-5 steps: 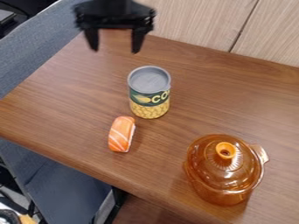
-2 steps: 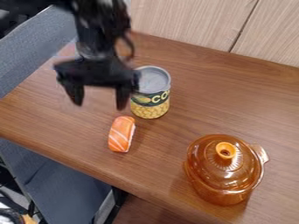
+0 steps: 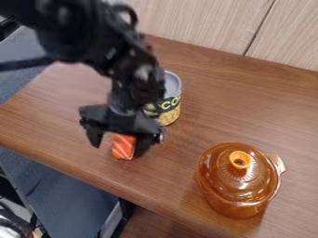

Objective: Move sushi from bottom middle of the table to the top left of the table

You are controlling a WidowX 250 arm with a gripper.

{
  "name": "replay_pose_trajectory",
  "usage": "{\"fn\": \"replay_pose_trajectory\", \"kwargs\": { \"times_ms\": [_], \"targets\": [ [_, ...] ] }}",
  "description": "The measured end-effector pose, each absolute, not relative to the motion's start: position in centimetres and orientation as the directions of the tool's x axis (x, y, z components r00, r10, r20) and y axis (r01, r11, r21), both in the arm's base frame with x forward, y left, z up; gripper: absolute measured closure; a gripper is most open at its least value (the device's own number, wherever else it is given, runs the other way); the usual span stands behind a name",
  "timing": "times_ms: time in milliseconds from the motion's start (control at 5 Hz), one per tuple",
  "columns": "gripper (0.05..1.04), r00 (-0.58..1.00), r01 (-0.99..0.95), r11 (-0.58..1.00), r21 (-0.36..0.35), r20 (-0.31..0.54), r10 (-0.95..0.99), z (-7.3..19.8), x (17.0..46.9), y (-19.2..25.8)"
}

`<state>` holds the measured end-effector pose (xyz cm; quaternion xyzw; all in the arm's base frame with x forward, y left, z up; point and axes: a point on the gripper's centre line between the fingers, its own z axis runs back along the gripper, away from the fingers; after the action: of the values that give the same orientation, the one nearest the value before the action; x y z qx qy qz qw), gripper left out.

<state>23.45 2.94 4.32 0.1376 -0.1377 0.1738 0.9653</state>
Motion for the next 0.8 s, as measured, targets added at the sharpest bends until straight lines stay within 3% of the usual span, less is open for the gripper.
{"fn": "replay_pose_trajectory", "kwargs": {
  "times_ms": [400,600,800],
  "targets": [
    [0.116,0.888,-0.396,0.891,0.220,0.338,0.311,3.00,24.97,2.47],
    [0.417,0.893,-0.380,0.906,0.187,0.328,0.307,2.95,24.96,2.44],
    [0.493,0.898,-0.375,0.911,0.170,0.310,0.312,3.35,24.48,2.70]
  ]
}}
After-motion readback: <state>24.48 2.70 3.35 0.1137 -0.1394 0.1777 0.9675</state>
